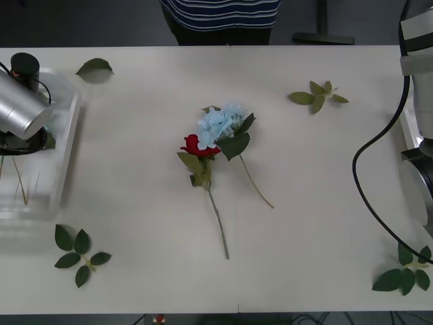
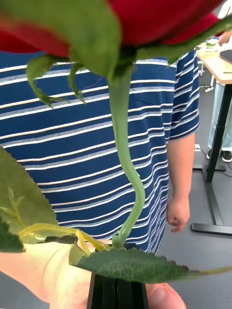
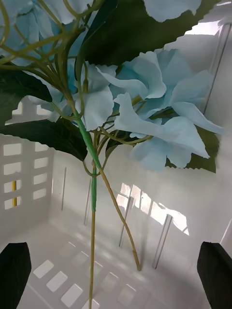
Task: Place the red flowers into the right box and the blue flowers into the left box. If a person shows an open palm, hand one flower to the person first, then continue sorting.
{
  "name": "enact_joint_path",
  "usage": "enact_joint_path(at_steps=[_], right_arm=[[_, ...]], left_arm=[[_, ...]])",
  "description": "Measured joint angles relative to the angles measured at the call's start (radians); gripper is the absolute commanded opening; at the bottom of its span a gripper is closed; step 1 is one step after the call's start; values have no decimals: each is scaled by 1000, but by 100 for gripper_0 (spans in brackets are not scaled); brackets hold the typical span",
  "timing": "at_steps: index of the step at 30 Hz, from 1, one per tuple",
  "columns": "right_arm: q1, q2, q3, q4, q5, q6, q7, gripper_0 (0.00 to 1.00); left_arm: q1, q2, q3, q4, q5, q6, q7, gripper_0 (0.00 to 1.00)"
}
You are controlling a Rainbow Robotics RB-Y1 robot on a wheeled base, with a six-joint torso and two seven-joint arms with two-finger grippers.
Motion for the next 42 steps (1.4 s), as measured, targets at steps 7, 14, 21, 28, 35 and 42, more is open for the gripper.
enact_joint_path(at_steps=[7, 14, 21, 28, 35, 42], right_arm=[[0, 0, -1, 0, 0, 0, 0, 96], [0, 0, -4, 0, 0, 0, 0, 97], [0, 0, -4, 0, 0, 0, 0, 97], [2, 1, -4, 1, -1, 0, 0, 96], [13, -1, -4, 2, -54, 7, 0, 97], [15, -95, -4, -82, -351, 291, 0, 97]], left_arm=[[0, 0, 0, 0, 0, 0, 0, 100], [0, 0, 0, 0, 0, 0, 0, 100], [0, 0, 0, 0, 0, 1, -4, 100], [0, 0, 0, -6, 2, 23, -4, 100], [0, 0, 1, -34, 57, 29, -4, 100], [0, -25, 63, -55, 184, 62, 9, 100]])
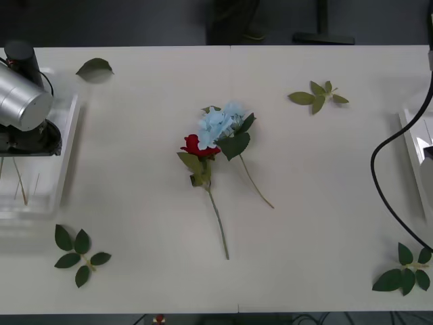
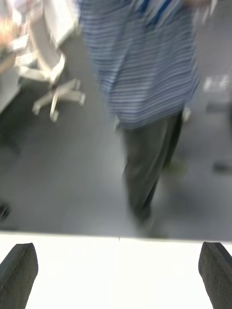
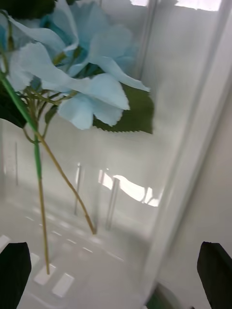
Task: Place the red flowers into the right box and the blue flowers into the left box. If a person shows an open palm, hand one flower to the person first, then continue sorting.
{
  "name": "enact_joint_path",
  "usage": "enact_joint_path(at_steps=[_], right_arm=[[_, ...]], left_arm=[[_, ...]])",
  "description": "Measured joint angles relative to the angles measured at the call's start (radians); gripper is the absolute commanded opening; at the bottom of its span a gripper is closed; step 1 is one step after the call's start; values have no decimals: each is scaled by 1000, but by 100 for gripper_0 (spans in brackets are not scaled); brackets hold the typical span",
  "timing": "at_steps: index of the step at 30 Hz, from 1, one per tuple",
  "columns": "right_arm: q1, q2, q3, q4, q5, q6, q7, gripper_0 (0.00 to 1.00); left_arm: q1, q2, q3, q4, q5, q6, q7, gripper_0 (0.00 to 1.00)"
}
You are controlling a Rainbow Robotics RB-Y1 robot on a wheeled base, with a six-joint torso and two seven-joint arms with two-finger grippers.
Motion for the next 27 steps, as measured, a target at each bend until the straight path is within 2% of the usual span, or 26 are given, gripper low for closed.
enact_joint_path(at_steps=[7, 10, 14, 18, 22, 27], right_arm=[[72, -180, -13, -260, -394, 331, 0, 96], [145, -189, -64, -376, -494, 477, 0, 97], [273, -175, -120, -541, -579, 607, 0, 97], [422, -108, -152, -696, -592, 740, -22, 97], [553, -13, -145, -756, -539, 758, -103, 96], [630, 29, 16, -743, -343, 736, -103, 97]], left_arm=[[0, -157, 68, -54, -23, 48, 282, 100], [-4, -252, 69, -81, -56, 107, 303, 100], [-13, -399, 96, -86, -78, 165, 342, 100], [-14, -538, 128, -94, -121, 174, 448, 100], [-14, -631, 128, -98, -142, 174, 450, 100], [-14, -699, 94, -99, -164, 174, 450, 100]])
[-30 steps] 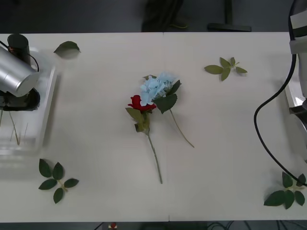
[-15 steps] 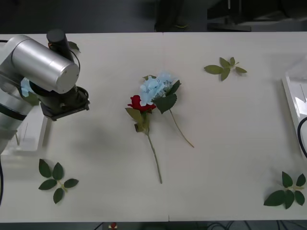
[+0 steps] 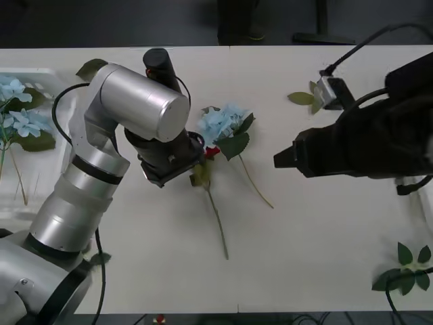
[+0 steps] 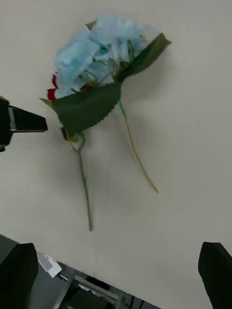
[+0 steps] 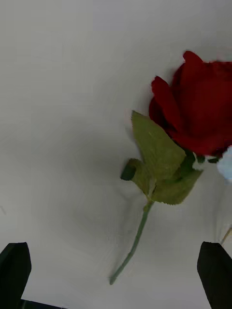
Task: Place the red flowers into the right box and the blue flowers into the left box. If a person shows an open palm, hand one flower to the person first, then continue sorting.
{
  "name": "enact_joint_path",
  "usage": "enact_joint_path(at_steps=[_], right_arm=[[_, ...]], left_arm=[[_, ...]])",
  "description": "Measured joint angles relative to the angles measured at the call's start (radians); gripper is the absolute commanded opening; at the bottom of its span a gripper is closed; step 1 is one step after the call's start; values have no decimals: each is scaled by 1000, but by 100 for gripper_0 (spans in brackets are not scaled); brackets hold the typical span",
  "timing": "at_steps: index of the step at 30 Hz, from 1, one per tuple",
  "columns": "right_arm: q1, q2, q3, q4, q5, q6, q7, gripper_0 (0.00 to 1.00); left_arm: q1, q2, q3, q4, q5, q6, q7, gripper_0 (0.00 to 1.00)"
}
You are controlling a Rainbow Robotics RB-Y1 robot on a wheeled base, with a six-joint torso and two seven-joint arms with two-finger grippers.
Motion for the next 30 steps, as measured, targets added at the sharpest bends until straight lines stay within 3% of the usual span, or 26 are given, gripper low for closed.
enact_joint_path(at_steps=[4, 8, 17, 30], right_arm=[[12, 15, 179, 93, 165, -78, 0, 97], [12, 51, 247, 217, 252, -159, 0, 97], [12, 76, 251, 389, 331, -346, 1, 97], [12, 54, 199, 407, 268, -327, 45, 97]], left_arm=[[0, -11, -92, 0, -4, -23, 0, 100], [0, -11, -166, 3, 4, -37, 0, 100], [0, -11, -193, 111, 16, -136, 0, 100], [0, -12, -193, 212, -7, -202, -2, 100]])
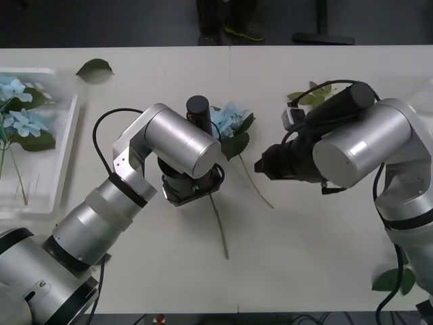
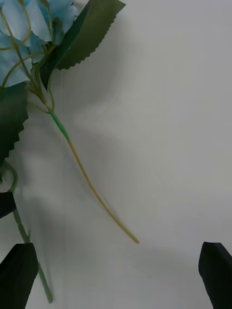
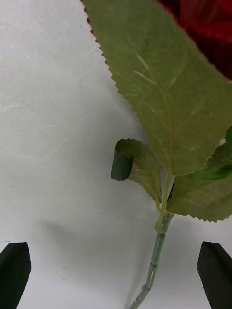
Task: Place the red flowers into the right box and the blue flowers into the left box. If a person shows an open palm, hand one flower to the person first, then continue sorting.
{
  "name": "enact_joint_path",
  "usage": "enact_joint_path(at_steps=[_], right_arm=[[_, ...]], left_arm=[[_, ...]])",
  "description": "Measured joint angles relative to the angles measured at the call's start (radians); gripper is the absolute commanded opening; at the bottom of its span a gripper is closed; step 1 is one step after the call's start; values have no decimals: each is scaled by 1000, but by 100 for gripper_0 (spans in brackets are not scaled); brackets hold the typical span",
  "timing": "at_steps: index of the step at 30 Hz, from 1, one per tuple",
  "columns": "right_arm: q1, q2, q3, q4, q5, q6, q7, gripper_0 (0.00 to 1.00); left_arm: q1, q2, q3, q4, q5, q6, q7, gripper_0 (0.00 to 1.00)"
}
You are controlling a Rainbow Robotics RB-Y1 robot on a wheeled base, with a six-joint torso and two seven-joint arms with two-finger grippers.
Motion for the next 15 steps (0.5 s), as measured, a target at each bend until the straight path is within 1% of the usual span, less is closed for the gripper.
enact_joint_path(at_steps=[3, 7, 10, 12, 15], right_arm=[[-1, -25, -52, -39, -62, 85, 17, 97], [-2, -78, -137, -162, -180, 214, 17, 97], [-2, -136, -225, -261, -343, 323, 17, 96], [-2, -187, -293, -308, -467, 348, 17, 96], [-2, -275, -390, -345, -658, 347, 17, 97]], left_arm=[[0, 0, 0, 0, 0, 0, 0, 100], [2, -11, 0, 20, 0, 0, 0, 100], [2, -29, 0, 40, -8, 0, 0, 100], [2, -37, 0, 43, -17, 0, 0, 100], [2, -41, 0, 43, -22, -21, 0, 100]])
